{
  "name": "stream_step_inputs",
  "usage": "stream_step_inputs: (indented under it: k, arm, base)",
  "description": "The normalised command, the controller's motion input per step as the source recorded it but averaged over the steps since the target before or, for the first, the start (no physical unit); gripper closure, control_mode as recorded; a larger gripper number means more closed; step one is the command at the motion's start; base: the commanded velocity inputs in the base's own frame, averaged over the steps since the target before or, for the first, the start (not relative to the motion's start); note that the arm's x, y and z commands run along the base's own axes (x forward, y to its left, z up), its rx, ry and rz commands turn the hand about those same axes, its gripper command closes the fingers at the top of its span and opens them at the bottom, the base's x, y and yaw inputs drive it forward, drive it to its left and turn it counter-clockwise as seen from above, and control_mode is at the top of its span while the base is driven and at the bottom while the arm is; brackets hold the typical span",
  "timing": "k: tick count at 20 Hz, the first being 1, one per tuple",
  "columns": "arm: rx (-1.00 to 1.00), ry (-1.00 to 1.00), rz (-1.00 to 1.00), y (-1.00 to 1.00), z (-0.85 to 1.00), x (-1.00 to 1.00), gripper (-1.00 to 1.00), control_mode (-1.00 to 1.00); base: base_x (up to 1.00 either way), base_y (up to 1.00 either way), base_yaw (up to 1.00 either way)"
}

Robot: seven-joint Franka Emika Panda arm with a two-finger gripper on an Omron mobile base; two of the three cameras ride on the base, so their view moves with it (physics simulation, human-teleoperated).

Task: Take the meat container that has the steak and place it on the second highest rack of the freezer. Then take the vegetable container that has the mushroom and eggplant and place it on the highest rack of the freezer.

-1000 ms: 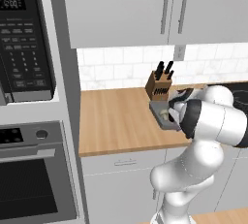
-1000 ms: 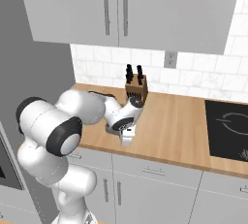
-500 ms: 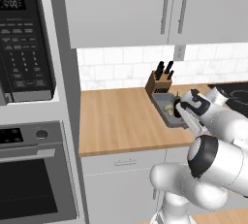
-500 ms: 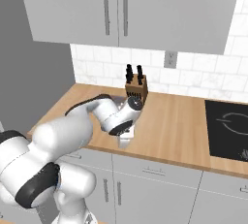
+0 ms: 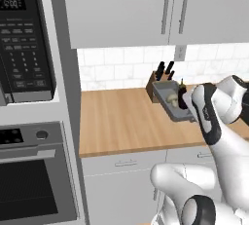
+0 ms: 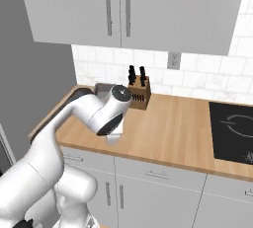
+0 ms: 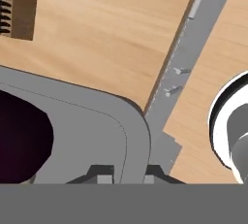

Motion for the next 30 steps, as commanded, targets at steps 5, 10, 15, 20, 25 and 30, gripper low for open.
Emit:
stream_step_inputs:
  k: [5,10,15,20,25,30]
  arm:
    - [0.0,-0.08,0.0,0.25,0.9,-0.55,1.0,-1.0]
    - [0.0,-0.08,-0.02,0.03,0.69,-0.66,1.0,-1.0]
    - [0.0,0.0,-0.03,0.17,0.32,-0.61,1.0,-1.0]
    - [0.0,0.0,0.0,0.0,0.04,-0.18,1.0,1.0]
    - [0.0,0.0,0.0,0.0,0.0,0.0,1.0,1.0]
    - [0.0,0.0,0.0,0.0,0.0,0.0,1.0,1.0]
  base:
    - [0.0,0.0,0.0]
    - [0.0,0.0,0.0]
    - [0.0,0.0,0.0]
    - [-0.8,0.0,0.0]
    - [-1.0,0.34,0.0]
    - [-0.98,0.99,0.09]
